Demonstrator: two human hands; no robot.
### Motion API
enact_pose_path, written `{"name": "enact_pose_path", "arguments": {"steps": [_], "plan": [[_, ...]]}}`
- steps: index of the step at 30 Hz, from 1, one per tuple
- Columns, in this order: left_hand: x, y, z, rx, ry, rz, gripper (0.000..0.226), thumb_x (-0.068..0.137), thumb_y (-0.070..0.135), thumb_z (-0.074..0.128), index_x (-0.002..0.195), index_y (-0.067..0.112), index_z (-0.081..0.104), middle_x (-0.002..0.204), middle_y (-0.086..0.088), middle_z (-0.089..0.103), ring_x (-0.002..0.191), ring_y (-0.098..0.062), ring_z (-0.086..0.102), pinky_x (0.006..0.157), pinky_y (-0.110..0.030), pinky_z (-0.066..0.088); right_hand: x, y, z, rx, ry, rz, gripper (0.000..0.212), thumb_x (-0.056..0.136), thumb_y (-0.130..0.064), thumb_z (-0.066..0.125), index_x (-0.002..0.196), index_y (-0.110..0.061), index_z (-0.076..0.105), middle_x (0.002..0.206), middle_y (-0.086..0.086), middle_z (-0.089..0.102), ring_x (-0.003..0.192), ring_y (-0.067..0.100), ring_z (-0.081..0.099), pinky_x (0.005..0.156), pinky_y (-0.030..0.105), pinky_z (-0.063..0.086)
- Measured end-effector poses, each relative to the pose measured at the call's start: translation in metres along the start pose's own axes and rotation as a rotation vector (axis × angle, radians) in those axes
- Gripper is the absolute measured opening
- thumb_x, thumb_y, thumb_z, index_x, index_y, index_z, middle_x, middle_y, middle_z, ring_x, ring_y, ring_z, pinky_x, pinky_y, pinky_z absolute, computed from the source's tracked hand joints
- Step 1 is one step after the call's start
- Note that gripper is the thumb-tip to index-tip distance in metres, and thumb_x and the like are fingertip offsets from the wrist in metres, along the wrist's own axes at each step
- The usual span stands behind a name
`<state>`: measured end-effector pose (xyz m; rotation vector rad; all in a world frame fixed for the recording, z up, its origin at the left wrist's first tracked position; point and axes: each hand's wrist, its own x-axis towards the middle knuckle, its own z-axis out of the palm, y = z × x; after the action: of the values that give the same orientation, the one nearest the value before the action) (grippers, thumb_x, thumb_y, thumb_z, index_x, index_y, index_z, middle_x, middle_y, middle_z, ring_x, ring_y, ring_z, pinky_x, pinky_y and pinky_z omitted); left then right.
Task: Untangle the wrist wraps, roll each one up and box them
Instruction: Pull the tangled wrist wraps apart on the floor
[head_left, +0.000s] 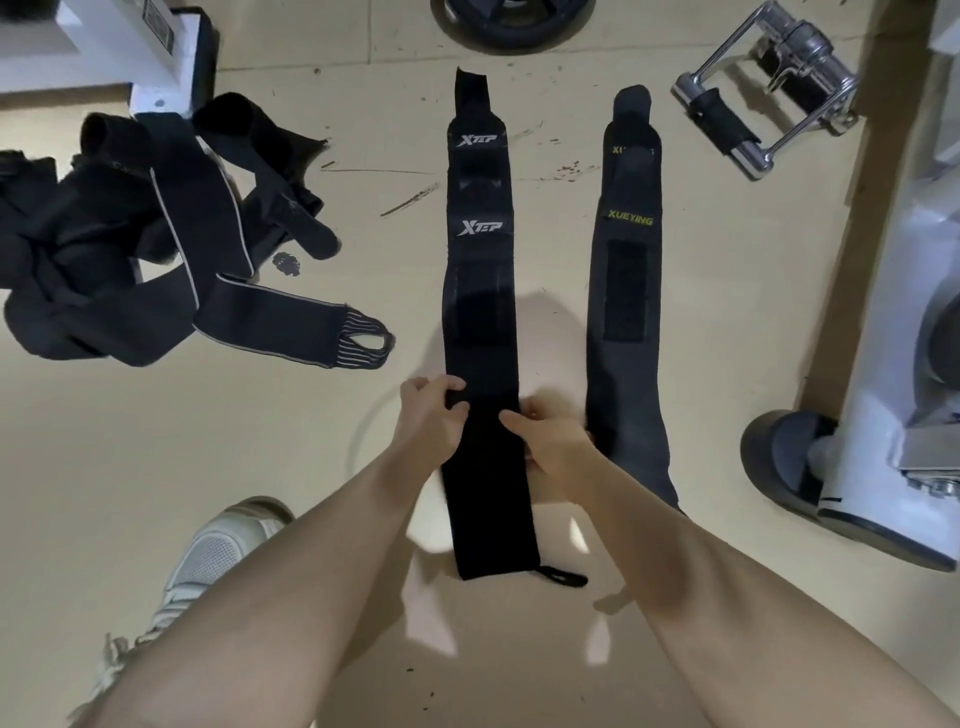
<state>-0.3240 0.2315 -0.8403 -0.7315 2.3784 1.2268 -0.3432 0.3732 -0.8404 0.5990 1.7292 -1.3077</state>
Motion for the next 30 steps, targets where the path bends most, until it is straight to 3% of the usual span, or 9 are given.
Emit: {"name": "enact_pose_path", "arguments": {"steps": [5, 8, 11, 14, 17, 21, 23, 27, 30], "plan": [[-0.005, -0.005, -0.010, 0.435, -0.109, 0.080, 0.038, 0.091, 0.017, 0.054, 0.129, 0.013, 0.051, 0.138, -0.011, 0.029, 0.113, -0.030, 0.048, 0.092, -0.030, 0.042, -0.006, -0.007, -0.007, -0.379, -0.093, 0.117, 0.026, 0.097, -0.026, 0.052, 0.106, -0.003, 0.058, 0.097, 0.013, 0.068, 0.089, 0.028, 0.068, 0.082, 0.042, 0.057], [0.006, 0.018, -0.021, 0.736, 0.044, 0.251, 0.034, 0.092, 0.023, 0.051, 0.123, 0.009, 0.048, 0.142, -0.008, 0.031, 0.120, -0.029, 0.040, 0.089, -0.037, 0.040, -0.007, -0.029, -0.017, -1.003, 0.225, -0.226, 0.027, 0.098, -0.032, 0.044, 0.099, -0.009, 0.056, 0.091, 0.005, 0.060, 0.088, 0.026, 0.062, 0.077, 0.035, 0.051], [0.034, 0.045, -0.025, 0.792, 0.041, 0.478, 0.066, 0.091, 0.034, 0.058, 0.144, 0.006, 0.029, 0.160, -0.010, 0.006, 0.143, -0.028, 0.018, 0.111, -0.037, 0.025, 0.005, -0.042, -0.043, -1.148, 0.570, -0.594, 0.026, 0.097, -0.020, 0.042, 0.118, -0.007, 0.050, 0.120, 0.014, 0.053, 0.108, 0.031, 0.050, 0.088, 0.038, 0.044], [0.053, 0.052, -0.018, 0.973, -0.107, 0.491, 0.114, 0.076, 0.058, 0.068, 0.153, 0.012, -0.002, 0.161, -0.008, -0.011, 0.149, -0.023, -0.004, 0.119, -0.036, 0.003, 0.018, -0.030, -0.066, -1.273, 0.384, -0.355, 0.072, 0.086, -0.026, 0.056, 0.147, -0.018, 0.018, 0.159, 0.012, 0.001, 0.146, 0.031, 0.005, 0.115, 0.044, 0.017], [0.059, 0.046, -0.006, 1.098, -0.247, 0.354, 0.137, 0.062, 0.059, 0.080, 0.152, 0.011, -0.011, 0.160, -0.009, -0.015, 0.149, -0.024, -0.005, 0.119, -0.034, 0.003, 0.019, -0.022, -0.081, -1.296, 0.157, -0.237, 0.102, 0.079, -0.038, 0.067, 0.152, -0.027, -0.004, 0.158, 0.001, -0.022, 0.147, 0.023, -0.014, 0.117, 0.042, 0.014], [0.055, 0.047, 0.001, 1.219, -0.211, 0.284, 0.141, 0.060, 0.060, 0.081, 0.151, 0.010, -0.016, 0.159, -0.011, -0.016, 0.148, -0.028, -0.006, 0.120, -0.038, 0.000, 0.010, -0.045, -0.110, -0.903, 0.023, -0.321, 0.073, 0.089, -0.037, 0.063, 0.150, -0.022, 0.026, 0.161, 0.002, 0.000, 0.148, 0.019, 0.004, 0.118, 0.033, 0.013], [0.044, 0.047, 0.000, 1.194, -0.129, 0.319, 0.134, 0.065, 0.055, 0.079, 0.151, 0.012, -0.015, 0.160, -0.010, -0.015, 0.148, -0.028, -0.007, 0.118, -0.041, -0.003, 0.000, -0.045, -0.123, -0.799, 0.166, -0.413, 0.059, 0.093, -0.026, 0.059, 0.146, -0.016, 0.035, 0.156, 0.006, 0.025, 0.142, 0.022, 0.026, 0.113, 0.029, 0.023], [0.002, 0.022, 0.013, 1.118, 0.125, 0.716, 0.069, 0.083, 0.018, 0.059, 0.146, 0.010, 0.030, 0.154, -0.014, 0.031, 0.136, -0.031, 0.039, 0.112, -0.040, 0.027, -0.016, -0.005, -0.122, -0.963, 0.313, -0.239, 0.063, 0.083, -0.029, 0.070, 0.133, -0.008, 0.038, 0.135, 0.016, 0.036, 0.117, 0.037, 0.048, 0.098, 0.041, 0.042], [-0.029, 0.001, 0.021, 1.083, -0.121, 0.613, 0.063, 0.090, 0.023, 0.056, 0.145, 0.004, 0.033, 0.156, -0.017, 0.025, 0.139, -0.031, 0.034, 0.112, -0.037, 0.027, -0.030, 0.035, -0.112, -0.900, 0.247, -0.119, 0.066, 0.079, -0.020, 0.073, 0.131, -0.009, 0.032, 0.127, 0.014, 0.034, 0.099, 0.038, 0.056, 0.082, 0.041, 0.048]]}}
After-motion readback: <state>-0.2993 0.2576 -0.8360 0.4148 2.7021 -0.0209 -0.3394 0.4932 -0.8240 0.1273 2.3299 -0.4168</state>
